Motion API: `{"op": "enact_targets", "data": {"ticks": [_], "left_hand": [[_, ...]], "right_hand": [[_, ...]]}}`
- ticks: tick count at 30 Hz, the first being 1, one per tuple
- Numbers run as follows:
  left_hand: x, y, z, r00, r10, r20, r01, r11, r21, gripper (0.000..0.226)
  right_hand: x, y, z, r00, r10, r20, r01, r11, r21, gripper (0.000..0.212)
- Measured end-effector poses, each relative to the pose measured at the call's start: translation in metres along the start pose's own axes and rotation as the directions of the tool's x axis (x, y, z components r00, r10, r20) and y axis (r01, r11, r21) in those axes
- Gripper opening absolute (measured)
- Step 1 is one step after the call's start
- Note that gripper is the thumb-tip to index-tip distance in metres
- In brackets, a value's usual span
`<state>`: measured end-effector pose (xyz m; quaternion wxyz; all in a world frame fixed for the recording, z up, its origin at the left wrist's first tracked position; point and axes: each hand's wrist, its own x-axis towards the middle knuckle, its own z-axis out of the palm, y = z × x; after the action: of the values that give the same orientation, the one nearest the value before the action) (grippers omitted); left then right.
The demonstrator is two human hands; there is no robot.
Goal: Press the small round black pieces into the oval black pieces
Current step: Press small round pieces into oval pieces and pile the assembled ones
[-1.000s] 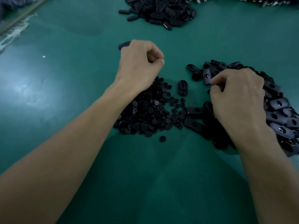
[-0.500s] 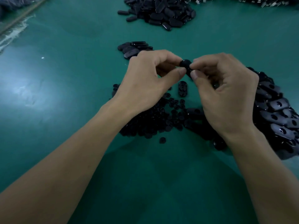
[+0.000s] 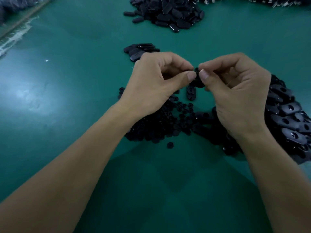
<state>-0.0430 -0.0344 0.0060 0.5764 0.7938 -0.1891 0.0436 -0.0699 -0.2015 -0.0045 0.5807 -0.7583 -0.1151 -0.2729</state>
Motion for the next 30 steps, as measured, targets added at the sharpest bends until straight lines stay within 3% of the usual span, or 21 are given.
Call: {"op": "enact_targets", "data": {"ticks": [3, 6, 9, 11, 14, 22, 30], "left_hand": [[0.001, -0.003, 0.001, 0.999, -0.042, -0.032, 0.039, 0.996, -0.084, 0.010], [0.003, -0.007, 0.000, 0.990, -0.064, -0.126, 0.048, 0.991, -0.127, 0.011], [0.005, -0.010, -0.002, 0.974, -0.100, -0.202, 0.067, 0.984, -0.165, 0.014], [0.006, -0.011, -0.002, 0.967, -0.116, -0.227, 0.078, 0.983, -0.167, 0.016], [0.007, -0.012, -0.001, 0.961, -0.126, -0.248, 0.086, 0.983, -0.163, 0.016], [0.005, -0.009, 0.002, 0.956, -0.152, -0.251, 0.099, 0.972, -0.214, 0.018], [0.004, -0.010, 0.001, 0.953, -0.140, -0.269, 0.089, 0.977, -0.191, 0.019]], "right_hand": [[-0.002, 0.002, 0.000, 0.999, 0.047, -0.021, -0.048, 0.995, -0.089, 0.017], [-0.005, 0.005, -0.001, 0.996, 0.080, 0.028, -0.066, 0.941, -0.332, 0.014], [-0.007, 0.005, -0.002, 0.971, 0.116, 0.209, 0.023, 0.824, -0.565, 0.024], [-0.008, 0.004, -0.001, 0.910, 0.171, 0.378, 0.140, 0.733, -0.666, 0.035], [-0.009, -0.001, 0.002, 0.835, 0.246, 0.491, 0.205, 0.690, -0.694, 0.041], [-0.010, -0.004, 0.003, 0.849, 0.241, 0.470, 0.184, 0.699, -0.691, 0.026], [-0.011, -0.005, 0.005, 0.858, 0.222, 0.462, 0.191, 0.698, -0.690, 0.028]]}}
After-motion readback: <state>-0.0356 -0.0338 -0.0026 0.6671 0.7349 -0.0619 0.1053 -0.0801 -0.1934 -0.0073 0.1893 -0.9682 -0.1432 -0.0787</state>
